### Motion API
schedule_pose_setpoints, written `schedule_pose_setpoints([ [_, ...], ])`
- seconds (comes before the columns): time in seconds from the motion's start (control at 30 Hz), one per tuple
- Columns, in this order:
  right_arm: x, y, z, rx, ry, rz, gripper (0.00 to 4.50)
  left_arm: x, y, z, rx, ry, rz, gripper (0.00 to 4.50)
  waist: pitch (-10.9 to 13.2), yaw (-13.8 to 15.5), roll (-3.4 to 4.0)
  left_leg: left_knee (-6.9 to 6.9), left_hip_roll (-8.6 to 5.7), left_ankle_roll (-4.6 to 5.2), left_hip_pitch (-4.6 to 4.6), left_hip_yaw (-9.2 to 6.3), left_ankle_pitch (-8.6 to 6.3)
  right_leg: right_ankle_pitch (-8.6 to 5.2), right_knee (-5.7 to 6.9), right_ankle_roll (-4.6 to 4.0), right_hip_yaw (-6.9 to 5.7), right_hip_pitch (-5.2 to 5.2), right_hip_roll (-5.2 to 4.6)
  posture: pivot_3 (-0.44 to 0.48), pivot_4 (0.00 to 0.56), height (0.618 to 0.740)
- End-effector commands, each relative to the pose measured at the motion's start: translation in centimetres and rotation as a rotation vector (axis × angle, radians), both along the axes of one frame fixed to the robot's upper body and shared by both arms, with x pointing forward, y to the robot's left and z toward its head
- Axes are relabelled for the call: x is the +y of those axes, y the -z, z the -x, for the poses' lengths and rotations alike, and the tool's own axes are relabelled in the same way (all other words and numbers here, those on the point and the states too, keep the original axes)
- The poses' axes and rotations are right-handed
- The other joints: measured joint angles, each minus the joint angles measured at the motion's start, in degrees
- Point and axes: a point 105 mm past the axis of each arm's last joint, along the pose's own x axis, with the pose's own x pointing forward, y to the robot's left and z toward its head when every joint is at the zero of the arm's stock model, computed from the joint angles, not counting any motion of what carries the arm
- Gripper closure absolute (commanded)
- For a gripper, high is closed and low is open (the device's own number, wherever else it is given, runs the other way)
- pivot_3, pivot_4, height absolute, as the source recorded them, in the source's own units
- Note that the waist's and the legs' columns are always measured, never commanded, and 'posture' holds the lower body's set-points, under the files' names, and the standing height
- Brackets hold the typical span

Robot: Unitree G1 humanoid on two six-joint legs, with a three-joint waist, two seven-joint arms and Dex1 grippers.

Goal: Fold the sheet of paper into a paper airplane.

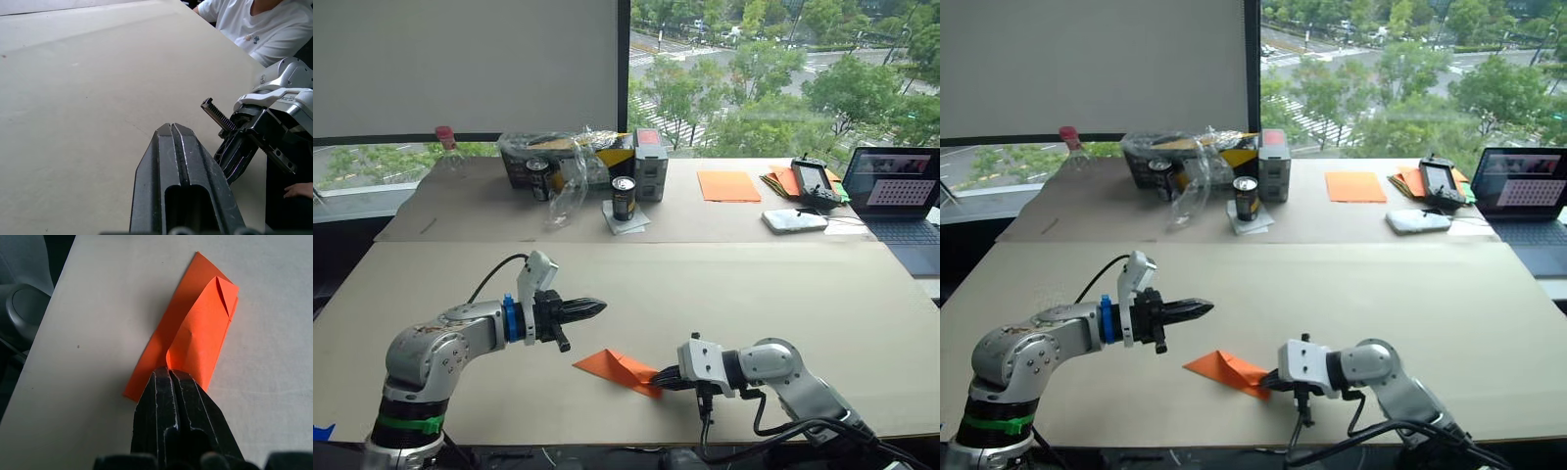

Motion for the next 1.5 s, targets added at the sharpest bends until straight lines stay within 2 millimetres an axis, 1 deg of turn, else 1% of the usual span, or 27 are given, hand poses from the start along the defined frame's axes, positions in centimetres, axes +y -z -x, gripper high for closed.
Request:
schedule_pose_setpoints([
  [0.03,-0.2,3.1,1.3,0.095,-0.005,0.097,4.45,-2.1,2.4,0.4,-0.038,0.080,-0.138,4.50,0.0,0.0,0.00,-0.01,-0.01,0.00,0.02,-0.01,0.00,-0.01,-0.03,0.01,-0.01,0.03,0.00,0.000,0.150,0.730],
  [0.1,-0.3,3.2,1.3,0.094,-0.001,0.103,4.45,-2.7,3.5,0.7,-0.048,0.118,-0.187,4.50,0.0,-0.1,0.00,0.00,-0.01,0.00,0.03,0.00,0.00,-0.01,-0.05,0.01,0.00,0.07,0.00,0.000,0.150,0.730],
  [0.2,-0.5,3.3,1.4,0.095,0.003,0.108,4.45,-3.0,4.3,0.8,-0.047,0.136,-0.211,4.50,0.0,-0.2,0.00,0.00,0.00,0.00,0.02,0.00,0.00,-0.02,-0.07,0.01,-0.01,0.06,0.01,0.000,0.150,0.730],
  [0.33,-0.5,2.8,1.2,0.077,0.006,0.101,4.45,-2.5,7.1,0.7,-0.045,0.143,-0.320,4.50,0.0,-0.2,0.00,-0.01,-0.01,0.00,0.02,0.00,0.00,-0.04,-0.08,0.01,0.00,0.07,0.01,0.000,0.150,0.730],
  [0.4,-0.5,2.3,1.0,0.069,0.007,0.094,4.45,-2.2,8.0,0.7,-0.036,0.138,-0.343,4.50,0.0,-0.1,0.00,-0.01,-0.01,0.00,0.02,0.00,0.00,-0.04,-0.11,0.02,0.00,0.08,0.00,0.000,0.150,0.730],
  [0.63,-1.3,1.6,0.6,0.044,0.007,0.113,4.45,-2.0,8.9,0.7,-0.024,0.117,-0.330,4.50,0.0,0.5,0.01,0.00,-0.05,0.00,0.01,0.01,-0.01,-0.05,-0.15,0.04,-0.01,0.10,-0.05,0.000,0.150,0.730],
  [0.7,-1.5,0.6,0.6,0.056,0.006,0.095,4.45,-2.0,9.3,0.8,-0.014,0.112,-0.325,4.50,0.0,0.8,0.02,0.00,-0.05,0.00,0.01,0.01,-0.01,-0.06,-0.17,0.06,-0.01,0.11,-0.06,0.000,0.150,0.730],
  [0.77,-2.0,-0.9,0.3,0.049,0.017,0.067,4.45,-2.1,9.6,0.8,0.000,0.104,-0.312,4.50,0.0,1.0,0.04,0.00,-0.09,0.00,-0.01,0.02,-0.01,-0.07,-0.18,0.07,-0.01,0.11,-0.10,0.000,0.150,0.730],
  [0.8,-2.2,-1.7,0.3,0.057,0.024,0.050,3.90,-2.2,9.6,0.8,0.005,0.105,-0.306,4.50,0.0,1.1,0.04,0.00,-0.12,0.00,-0.03,0.01,-0.01,-0.08,-0.19,0.09,-0.01,0.11,-0.13,0.000,0.150,0.730],
  [0.83,-2.3,-2.4,0.4,0.073,0.028,0.038,3.66,-2.3,9.6,0.8,0.008,0.106,-0.302,4.50,0.0,1.2,0.03,0.00,-0.14,0.00,-0.05,0.01,-0.01,-0.08,-0.20,0.09,-0.01,0.11,-0.15,0.000,0.150,0.730],
  [0.97,-2.5,-5.1,1.3,0.176,0.051,-0.044,2.23,-2.3,9.7,0.7,0.012,0.110,-0.298,4.50,0.0,1.2,0.04,0.01,-0.16,0.00,-0.07,0.00,-0.01,-0.08,-0.22,0.10,-0.02,0.10,-0.17,0.000,0.150,0.730],
  [1.03,-2.1,-6.5,0.9,0.181,0.075,-0.095,1.54,-2.4,9.7,0.6,0.013,0.112,-0.297,4.50,0.0,1.1,0.04,0.01,-0.15,0.01,-0.06,0.00,-0.01,-0.09,-0.20,0.10,-0.02,0.11,-0.16,0.000,0.150,0.730],
  [1.07,-1.8,-7.0,0.5,0.182,0.093,-0.118,1.54,-2.5,9.7,0.6,0.013,0.113,-0.295,4.50,0.0,1.0,0.04,0.01,-0.14,0.01,-0.05,0.00,-0.01,-0.09,-0.20,0.12,-0.02,0.11,-0.15,0.000,0.150,0.730],
  [1.1,-1.4,-7.6,-0.5,0.172,0.135,-0.164,1.54,-2.5,9.7,0.6,0.014,0.115,-0.293,4.50,0.0,0.9,0.04,0.01,-0.14,0.01,-0.05,0.00,-0.01,-0.10,-0.21,0.12,-0.01,0.10,-0.15,0.000,0.150,0.730],
  [1.17,-1.0,-8.1,-1.6,0.165,0.184,-0.211,1.54,-2.6,9.8,0.6,0.014,0.116,-0.291,4.50,0.0,0.9,0.04,0.03,-0.13,0.00,-0.05,0.01,0.00,-0.10,-0.21,0.13,-0.01,0.11,-0.14,0.000,0.150,0.730],
  [1.2,-0.8,-8.1,-1.9,0.170,0.199,-0.219,1.82,-2.7,9.8,0.5,0.014,0.116,-0.291,4.50,0.0,1.0,0.04,0.03,-0.13,0.00,-0.05,0.00,0.00,-0.10,-0.21,0.13,-0.01,0.10,-0.14,0.000,0.150,0.730],
  [1.27,-0.3,-7.0,-2.6,0.153,0.213,-0.195,2.52,-2.8,9.8,0.5,0.012,0.114,-0.289,4.50,0.0,1.3,0.04,0.02,-0.14,0.00,-0.11,-0.02,-0.01,-0.14,-0.24,0.18,-0.04,0.09,-0.15,0.000,0.150,0.730],
  [1.33,1.2,-5.1,-2.7,0.152,0.183,-0.175,3.21,-2.9,9.9,0.7,0.030,0.106,-0.270,4.50,0.0,1.2,0.04,0.01,-0.15,0.00,-0.16,0.00,-0.02,-0.14,-0.36,0.18,-0.04,0.09,-0.18,0.000,0.150,0.730],
  [1.4,2.5,-3.9,-2.6,0.182,0.168,-0.185,3.90,-3.0,10.0,0.8,0.036,0.102,-0.264,4.50,0.0,1.1,0.05,0.01,-0.15,0.01,-0.17,0.02,-0.03,-0.13,-0.38,0.18,-0.03,0.07,-0.19,0.000,0.150,0.730],
  [1.43,2.7,-3.6,-2.6,0.189,0.166,-0.187,4.23,-3.0,10.0,0.8,0.035,0.101,-0.265,4.50,0.1,1.1,0.07,0.01,-0.15,0.01,-0.18,0.01,-0.03,-0.13,-0.36,0.18,-0.03,0.05,-0.19,0.000,0.150,0.730],
  [1.47,2.9,-3.1,-2.6,0.201,0.167,-0.181,4.47,-3.0,10.0,0.8,0.035,0.099,-0.265,4.50,0.1,1.2,0.09,0.01,-0.15,0.01,-0.20,0.01,-0.03,-0.13,-0.32,0.18,-0.03,0.02,-0.19,0.000,0.150,0.730],
  [1.5,2.9,-2.8,-2.6,0.206,0.168,-0.175,4.47,-3.1,10.0,0.8,0.035,0.098,-0.266,4.50,0.1,1.2,0.09,0.01,-0.15,0.01,-0.22,0.01,-0.03,-0.13,-0.31,0.17,-0.03,0.00,-0.19,0.000,0.150,0.730],
])
